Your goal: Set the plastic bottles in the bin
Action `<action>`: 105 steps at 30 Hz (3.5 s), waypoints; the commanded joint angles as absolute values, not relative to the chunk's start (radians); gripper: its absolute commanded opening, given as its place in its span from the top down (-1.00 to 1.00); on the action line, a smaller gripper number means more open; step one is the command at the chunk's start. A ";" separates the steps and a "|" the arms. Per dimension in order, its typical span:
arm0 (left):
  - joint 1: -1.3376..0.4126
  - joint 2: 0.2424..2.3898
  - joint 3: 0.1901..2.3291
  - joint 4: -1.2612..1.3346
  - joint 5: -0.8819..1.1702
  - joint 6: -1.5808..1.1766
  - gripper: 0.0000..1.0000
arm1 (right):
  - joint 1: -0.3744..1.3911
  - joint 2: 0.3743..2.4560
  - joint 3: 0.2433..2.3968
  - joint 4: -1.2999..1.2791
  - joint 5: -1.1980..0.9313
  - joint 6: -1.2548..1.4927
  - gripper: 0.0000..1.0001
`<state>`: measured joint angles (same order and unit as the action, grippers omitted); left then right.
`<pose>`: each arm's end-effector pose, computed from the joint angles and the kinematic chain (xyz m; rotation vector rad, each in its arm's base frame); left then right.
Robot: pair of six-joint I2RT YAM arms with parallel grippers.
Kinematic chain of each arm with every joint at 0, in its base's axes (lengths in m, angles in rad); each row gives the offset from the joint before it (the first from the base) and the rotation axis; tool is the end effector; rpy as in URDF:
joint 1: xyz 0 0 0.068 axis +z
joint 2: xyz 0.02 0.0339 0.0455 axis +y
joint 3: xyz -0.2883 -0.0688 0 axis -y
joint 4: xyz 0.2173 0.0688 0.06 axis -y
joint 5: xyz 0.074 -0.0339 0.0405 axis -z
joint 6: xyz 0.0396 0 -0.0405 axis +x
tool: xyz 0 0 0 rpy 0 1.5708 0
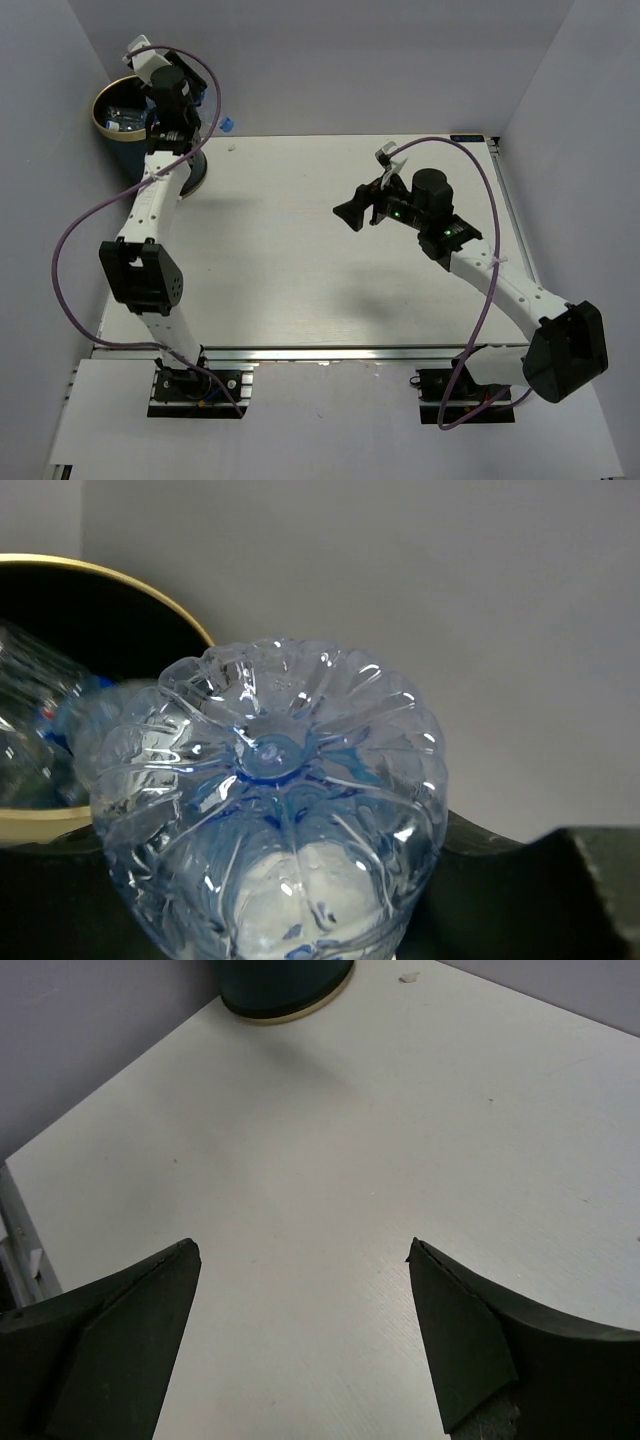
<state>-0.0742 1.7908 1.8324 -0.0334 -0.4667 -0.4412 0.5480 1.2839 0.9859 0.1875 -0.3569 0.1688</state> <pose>0.4071 -0.0124 0.4647 -0.6357 1.4286 -0.0412 0.2268 0.1547 0.3713 -0.5977 1.6390 0.8317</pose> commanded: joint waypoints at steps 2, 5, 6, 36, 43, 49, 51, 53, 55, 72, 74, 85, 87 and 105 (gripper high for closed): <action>0.036 1.850 2.011 -0.110 -0.544 -0.436 0.38 | 0.537 1.253 0.988 0.153 -0.279 0.109 -0.79; 0.104 1.916 2.112 -0.170 -0.607 -0.478 0.38 | 0.532 1.250 0.983 0.143 -0.255 0.100 -0.79; 0.119 1.930 2.131 -0.181 -0.632 -0.501 0.38 | 0.532 1.250 0.980 0.143 -0.249 0.098 -0.79; 0.221 2.009 2.069 0.052 -0.494 -0.555 -0.03 | 0.514 1.318 0.979 0.166 -0.215 0.046 -0.79; 0.158 2.057 2.013 0.194 -0.526 -0.362 -0.13 | 0.514 1.354 0.983 0.158 -0.201 0.028 -0.79; 0.084 2.097 2.008 0.226 -0.626 -0.196 -0.78 | 0.514 1.393 1.002 0.134 -0.184 0.023 -0.79; 0.084 2.103 2.029 0.207 -0.641 -0.219 -0.81 | 0.512 1.396 1.003 0.126 -0.183 0.021 -0.79; 0.084 2.099 2.037 0.193 -0.649 -0.221 -0.91 | 0.511 1.397 1.006 0.123 -0.179 0.020 -0.79; 0.084 2.082 2.046 0.180 -0.666 -0.222 -0.96 | 0.511 1.394 1.003 0.118 -0.178 0.021 -0.79; 0.095 1.982 2.244 -0.113 -0.796 -0.173 -0.96 | 0.509 1.354 0.991 0.100 -0.238 0.029 -0.79; 0.095 1.976 2.279 -0.149 -0.758 -0.186 -0.96 | 0.509 1.356 0.999 0.089 -0.247 0.034 -0.79; 0.095 1.648 2.145 -0.475 -0.525 -0.388 -0.97 | 0.508 1.249 0.914 0.169 -0.154 0.144 -0.79; 0.094 1.522 2.015 -0.532 -0.388 -0.489 -0.96 | 0.502 1.212 0.849 0.231 -0.101 0.220 -0.79; -0.133 0.907 0.873 -0.267 -0.201 -0.673 -0.97 | 0.456 1.011 0.615 0.305 0.176 0.365 -0.79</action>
